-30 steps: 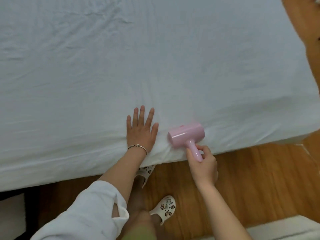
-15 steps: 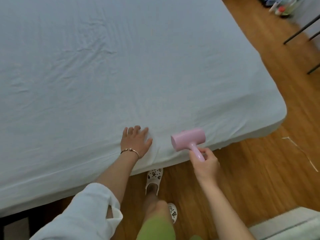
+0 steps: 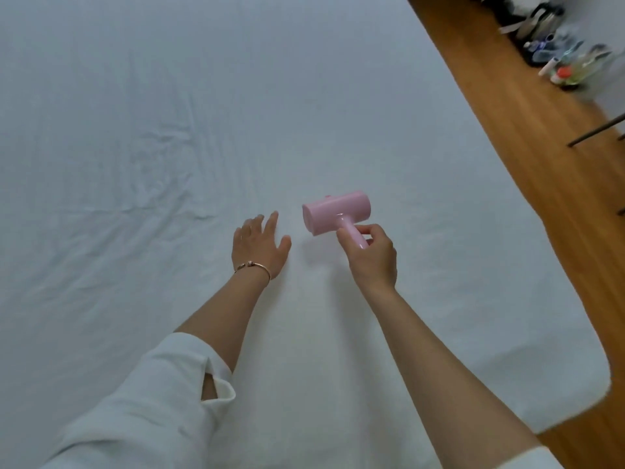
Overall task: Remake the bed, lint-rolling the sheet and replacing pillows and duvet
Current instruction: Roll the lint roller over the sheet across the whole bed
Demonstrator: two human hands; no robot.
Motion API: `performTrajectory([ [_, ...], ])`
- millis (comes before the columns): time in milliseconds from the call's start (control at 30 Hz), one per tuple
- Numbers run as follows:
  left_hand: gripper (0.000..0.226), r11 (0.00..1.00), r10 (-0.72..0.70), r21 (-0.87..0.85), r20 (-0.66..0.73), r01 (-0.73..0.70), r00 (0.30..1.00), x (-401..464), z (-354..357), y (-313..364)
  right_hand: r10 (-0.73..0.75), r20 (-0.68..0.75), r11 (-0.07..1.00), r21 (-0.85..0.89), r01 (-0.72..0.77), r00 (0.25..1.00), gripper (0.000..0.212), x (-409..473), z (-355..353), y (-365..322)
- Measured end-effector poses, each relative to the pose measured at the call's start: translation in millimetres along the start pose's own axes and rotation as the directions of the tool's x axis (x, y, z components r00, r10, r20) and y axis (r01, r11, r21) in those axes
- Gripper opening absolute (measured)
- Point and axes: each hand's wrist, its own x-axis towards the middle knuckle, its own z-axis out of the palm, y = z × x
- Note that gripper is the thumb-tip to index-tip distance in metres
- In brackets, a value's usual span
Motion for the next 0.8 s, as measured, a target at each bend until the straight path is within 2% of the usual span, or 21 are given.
performTrajectory([
  [200,0.062,0.998,-0.065,-0.028,-0.007,0.065,0.998,180.0,-42.3,10.3,-0.078,0.049,0.996,-0.046,0.08,0.996,0.034,163.4,56.0,-88.2],
  [300,0.064,0.995,-0.1,0.011,-0.086,0.101,0.991,246.6,-31.3,6.9,-0.161,0.051,0.979,-0.116,0.166,0.986,0.034,242.7,88.8,-125.0],
  [433,0.063,0.994,-0.085,0.036,-0.351,0.104,0.933,274.6,10.4,-1.0,-0.315,0.003,0.936,-0.166,0.311,0.949,0.037,337.5,139.5,-184.5],
  [567,0.063,0.998,-0.058,0.004,-0.442,0.067,0.895,285.2,27.2,-4.3,-0.338,-0.015,0.932,-0.146,0.332,0.941,0.032,389.1,193.0,-234.8],
  [667,0.063,0.998,-0.053,-0.007,-0.487,0.057,0.872,287.1,33.4,-5.6,-0.258,-0.019,0.955,-0.158,0.252,0.966,0.035,396.8,221.5,-222.3],
  [800,0.063,0.998,-0.056,-0.011,-0.473,0.058,0.879,288.4,32.2,-5.1,-0.228,-0.078,0.963,-0.168,0.212,0.971,0.037,384.7,224.7,-191.7],
])
